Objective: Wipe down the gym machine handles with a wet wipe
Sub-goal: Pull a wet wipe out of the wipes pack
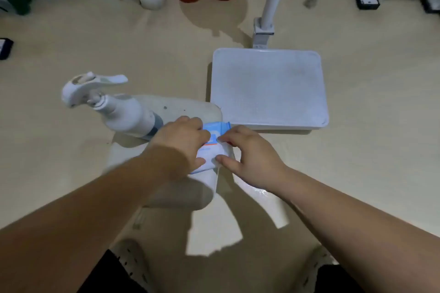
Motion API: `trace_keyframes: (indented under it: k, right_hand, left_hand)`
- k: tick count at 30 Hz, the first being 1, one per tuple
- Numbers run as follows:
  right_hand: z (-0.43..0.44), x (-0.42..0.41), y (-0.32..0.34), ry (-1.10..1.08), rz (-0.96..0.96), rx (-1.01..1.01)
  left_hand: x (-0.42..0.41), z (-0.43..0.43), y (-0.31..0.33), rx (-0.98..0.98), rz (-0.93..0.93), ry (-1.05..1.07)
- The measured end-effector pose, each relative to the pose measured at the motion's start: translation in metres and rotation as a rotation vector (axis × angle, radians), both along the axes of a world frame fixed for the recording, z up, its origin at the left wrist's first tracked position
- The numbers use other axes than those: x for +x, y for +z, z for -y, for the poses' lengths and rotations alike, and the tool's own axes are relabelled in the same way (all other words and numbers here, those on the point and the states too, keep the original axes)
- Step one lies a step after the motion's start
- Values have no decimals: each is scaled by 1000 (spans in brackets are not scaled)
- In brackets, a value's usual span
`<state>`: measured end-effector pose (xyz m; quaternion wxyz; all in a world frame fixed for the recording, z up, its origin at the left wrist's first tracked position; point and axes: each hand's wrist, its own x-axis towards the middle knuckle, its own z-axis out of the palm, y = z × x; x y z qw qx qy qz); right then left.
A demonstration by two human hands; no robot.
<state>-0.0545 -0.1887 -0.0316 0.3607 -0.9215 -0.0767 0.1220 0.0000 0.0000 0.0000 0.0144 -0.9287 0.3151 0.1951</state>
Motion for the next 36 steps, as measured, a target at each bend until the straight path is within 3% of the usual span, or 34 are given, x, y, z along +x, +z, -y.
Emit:
trace_keyframes:
  k: [4,9,13,17,22,26,28,31,36]
  right_hand:
    - [4,9,-2,-25,-14,-22]
    - [12,14,-9,23,39,-74]
    - [11,22,-11,-34,16,-57]
    - [11,22,-14,-31,-21,-71]
    - [10,22,-11,-9,8,-107]
    - [7,26,-7,46,177,-132]
    - [2,27,-7,80,233,-56]
    - [-9,28,-12,140,304,-96]
    - [-21,29,-20,64,330,-209]
  left_hand:
    - [8,4,-1,133,32,-45]
    - [11,-9,-7,78,84,-85]
    - [16,-2,1,128,13,-107]
    - [21,-11,6,-78,-65,28]
    - [24,-10,8,-115,-60,126]
    - [24,-11,2,-314,33,299]
    - [24,-11,0,-359,132,256]
    - [21,-13,-1,-286,240,147]
    - [12,-12,5,8,394,30]
